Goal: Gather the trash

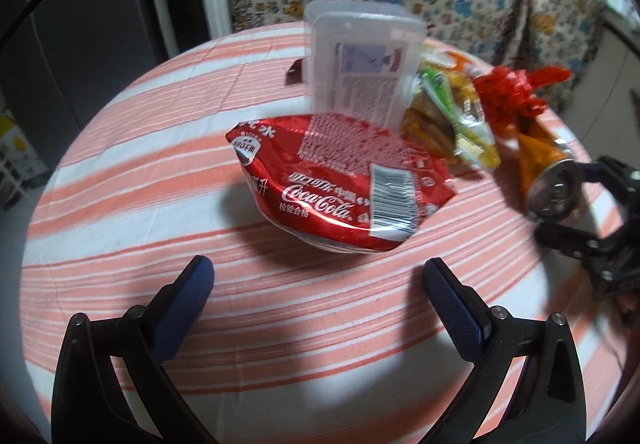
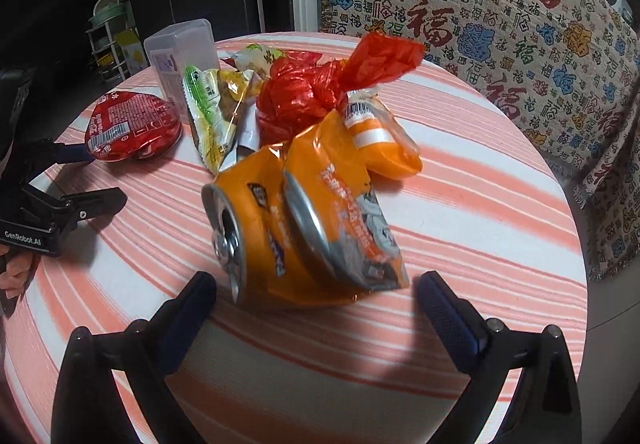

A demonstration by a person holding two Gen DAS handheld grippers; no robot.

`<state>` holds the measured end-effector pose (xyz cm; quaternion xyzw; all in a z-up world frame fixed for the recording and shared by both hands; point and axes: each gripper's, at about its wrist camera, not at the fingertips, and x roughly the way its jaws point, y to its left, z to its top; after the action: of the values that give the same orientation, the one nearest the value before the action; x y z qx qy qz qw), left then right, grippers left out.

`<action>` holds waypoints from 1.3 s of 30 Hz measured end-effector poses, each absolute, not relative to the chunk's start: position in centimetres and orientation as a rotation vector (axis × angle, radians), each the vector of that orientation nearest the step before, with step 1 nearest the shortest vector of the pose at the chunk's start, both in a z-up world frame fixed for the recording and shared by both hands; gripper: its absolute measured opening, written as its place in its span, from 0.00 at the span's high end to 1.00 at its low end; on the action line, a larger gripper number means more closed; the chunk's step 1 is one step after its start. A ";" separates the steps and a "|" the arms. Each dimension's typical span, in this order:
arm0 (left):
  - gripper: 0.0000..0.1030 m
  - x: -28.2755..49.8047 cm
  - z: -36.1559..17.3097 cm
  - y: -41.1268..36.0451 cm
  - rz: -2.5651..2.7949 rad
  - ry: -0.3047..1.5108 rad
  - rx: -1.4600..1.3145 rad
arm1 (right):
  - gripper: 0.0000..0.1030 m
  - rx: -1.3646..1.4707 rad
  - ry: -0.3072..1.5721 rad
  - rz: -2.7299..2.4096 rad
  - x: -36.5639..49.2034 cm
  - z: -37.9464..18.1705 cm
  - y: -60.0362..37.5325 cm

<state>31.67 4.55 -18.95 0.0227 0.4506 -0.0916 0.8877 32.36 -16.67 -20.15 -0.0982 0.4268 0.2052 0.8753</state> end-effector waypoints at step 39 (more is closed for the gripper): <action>0.11 27.0 -14.1 3.1 -0.353 0.730 -0.011 | 0.24 -0.099 0.821 0.464 27.9 -16.9 -20.7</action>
<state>26.97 3.13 -14.13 -0.0054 0.3551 -0.1718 0.9189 27.90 -20.75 -16.91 -0.0475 0.3954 0.2234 0.8896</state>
